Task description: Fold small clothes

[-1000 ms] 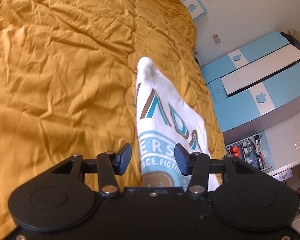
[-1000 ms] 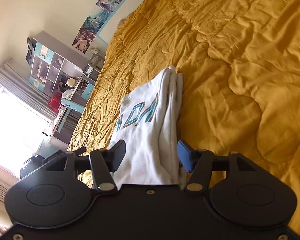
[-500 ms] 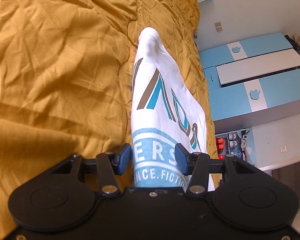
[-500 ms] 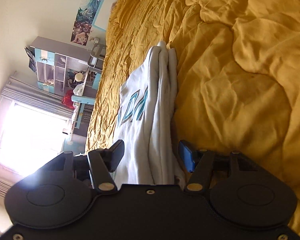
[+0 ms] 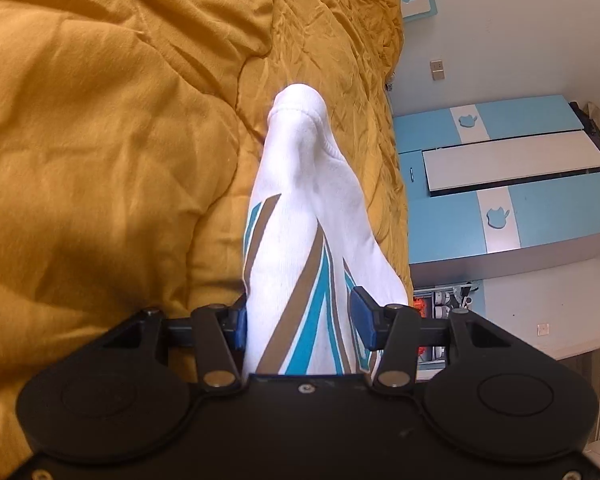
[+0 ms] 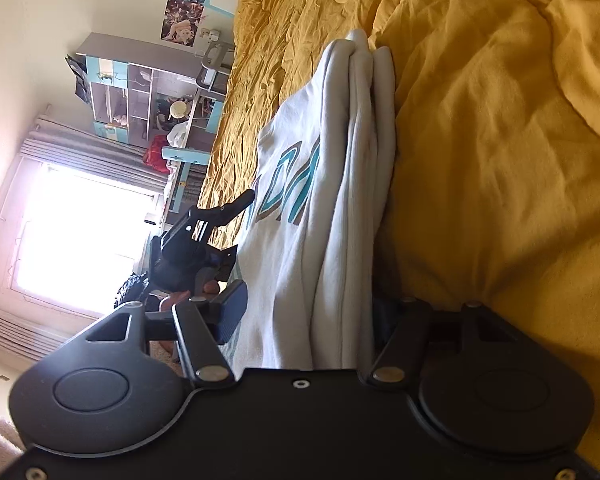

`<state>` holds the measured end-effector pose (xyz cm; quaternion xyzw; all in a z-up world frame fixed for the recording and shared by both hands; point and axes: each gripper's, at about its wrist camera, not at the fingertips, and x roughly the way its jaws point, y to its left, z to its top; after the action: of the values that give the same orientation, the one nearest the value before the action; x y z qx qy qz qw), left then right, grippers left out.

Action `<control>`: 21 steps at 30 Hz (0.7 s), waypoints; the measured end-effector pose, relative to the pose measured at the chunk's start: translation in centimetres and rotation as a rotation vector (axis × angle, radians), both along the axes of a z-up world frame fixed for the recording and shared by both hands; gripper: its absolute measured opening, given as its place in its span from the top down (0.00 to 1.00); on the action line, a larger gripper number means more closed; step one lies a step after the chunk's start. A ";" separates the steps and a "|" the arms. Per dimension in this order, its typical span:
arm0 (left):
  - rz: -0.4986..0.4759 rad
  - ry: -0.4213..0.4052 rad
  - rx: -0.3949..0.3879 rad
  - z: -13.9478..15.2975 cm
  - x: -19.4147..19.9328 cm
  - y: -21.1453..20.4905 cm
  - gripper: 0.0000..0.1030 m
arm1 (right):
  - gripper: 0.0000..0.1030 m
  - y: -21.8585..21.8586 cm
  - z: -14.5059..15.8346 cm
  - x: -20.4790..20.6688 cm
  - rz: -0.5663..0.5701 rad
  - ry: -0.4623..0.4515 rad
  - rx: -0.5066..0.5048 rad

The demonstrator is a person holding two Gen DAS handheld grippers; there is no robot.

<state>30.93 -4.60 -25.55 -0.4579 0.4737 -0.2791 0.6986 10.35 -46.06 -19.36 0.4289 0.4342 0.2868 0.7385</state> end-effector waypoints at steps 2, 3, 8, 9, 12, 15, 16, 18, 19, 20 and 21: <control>0.009 -0.002 -0.015 -0.2 0.9 -0.3 0.51 | 0.39 0.0 -0.1 0.1 0.010 -0.001 0.009; 0.015 0.002 -0.023 -0.3 1.3 -0.5 0.52 | 0.42 0.2 0.0 0.1 0.021 -0.010 0.004; 0.034 -0.042 -0.009 0.3 2.2 -1.2 0.73 | 0.68 0.4 0.5 -0.2 0.015 -0.008 -0.051; 0.038 -0.048 -0.002 0.6 2.1 -1.2 0.75 | 0.70 0.3 0.6 -0.3 0.006 -0.003 -0.043; 0.038 -0.097 0.046 1.9 1.7 -1.4 0.79 | 0.72 0.2 1.0 -0.7 -0.010 -0.006 -0.039; 0.035 -0.145 0.025 3.6 1.4 -1.3 0.80 | 0.73 0.6 2.1 -0.6 -0.012 -0.023 -0.040; 0.032 -0.159 0.021 4.4 1.3 -1.1 0.80 | 0.73 0.7 2.6 -0.4 -0.015 -0.028 -0.033; 0.026 -0.193 0.016 6.1 1.3 -0.7 0.80 | 0.73 1.1 3.7 -0.2 -0.005 -0.043 -0.036; 0.026 -0.208 0.012 6.8 1.3 -0.3 0.80 | 0.73 1.6 4.4 0.1 0.003 -0.056 -0.045; 0.030 -0.231 0.011 8.0 1.3 0.4 0.80 | 0.73 2.0 4.9 0.2 0.013 -0.063 -0.048; 0.039 -0.248 0.014 9.1 1.2 1.2 0.80 | 0.73 2.6 5.4 0.5 0.029 -0.072 -0.046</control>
<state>32.17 -3.39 -16.44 -0.4240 0.3766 -0.3165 0.7604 10.88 -43.51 -13.96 0.3949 0.4197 0.3027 0.7591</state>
